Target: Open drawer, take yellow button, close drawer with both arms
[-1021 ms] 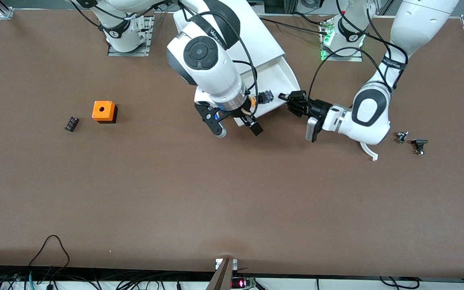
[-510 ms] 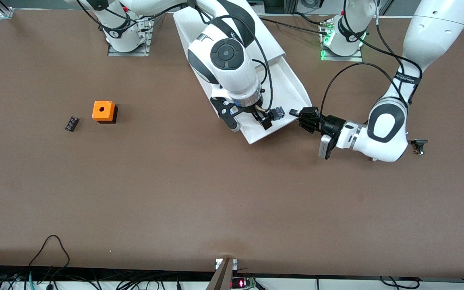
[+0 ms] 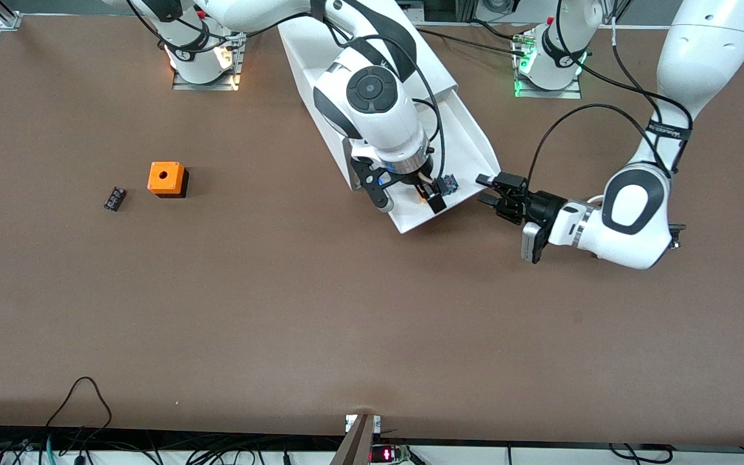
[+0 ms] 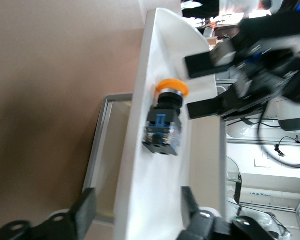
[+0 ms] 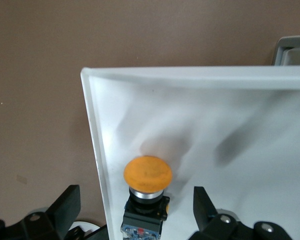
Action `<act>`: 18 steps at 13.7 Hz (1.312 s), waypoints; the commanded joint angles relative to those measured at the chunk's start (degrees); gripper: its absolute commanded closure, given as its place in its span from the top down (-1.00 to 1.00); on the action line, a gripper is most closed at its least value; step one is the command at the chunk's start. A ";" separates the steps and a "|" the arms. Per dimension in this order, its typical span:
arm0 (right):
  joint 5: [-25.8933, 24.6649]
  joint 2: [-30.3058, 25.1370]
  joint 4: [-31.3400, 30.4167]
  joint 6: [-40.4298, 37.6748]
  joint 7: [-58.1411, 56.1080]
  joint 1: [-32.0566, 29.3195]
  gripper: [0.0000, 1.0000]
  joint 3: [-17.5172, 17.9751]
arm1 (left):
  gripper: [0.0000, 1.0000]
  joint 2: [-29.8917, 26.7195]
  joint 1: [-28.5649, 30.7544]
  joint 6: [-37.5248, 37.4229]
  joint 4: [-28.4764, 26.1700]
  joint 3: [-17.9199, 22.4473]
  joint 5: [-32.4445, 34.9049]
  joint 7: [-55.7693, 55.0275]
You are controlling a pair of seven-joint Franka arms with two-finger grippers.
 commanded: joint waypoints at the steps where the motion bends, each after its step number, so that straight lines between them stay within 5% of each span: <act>1: -0.77 2.12 2.29 1.24 1.90 1.32 1.00 -0.34 | 1.00 0.54 0.67 -6.17 7.43 -0.38 4.19 -9.62; 9: -0.77 2.29 2.29 1.77 2.69 2.38 0.87 -0.34 | 1.00 -4.72 -0.38 -11.82 15.09 -1.60 18.32 -36.53; 11: -0.77 2.29 2.29 1.60 2.69 2.38 0.44 -0.51 | 1.00 -5.79 -1.78 -11.73 17.89 -2.75 23.50 -43.28; 14: -0.77 2.21 2.38 1.33 2.34 2.38 -0.83 -0.69 | 1.00 -6.75 -8.36 -11.90 23.43 -2.75 36.58 -53.66; 15: -0.77 2.21 2.38 1.07 2.34 2.38 -1.00 -0.77 | 1.00 -6.84 -10.12 -11.90 24.40 -2.75 41.59 -54.29; 18: -0.68 1.94 2.38 -0.51 2.34 1.77 -1.00 -0.60 | 1.00 -7.19 -12.07 -11.73 25.82 -2.66 52.25 -53.86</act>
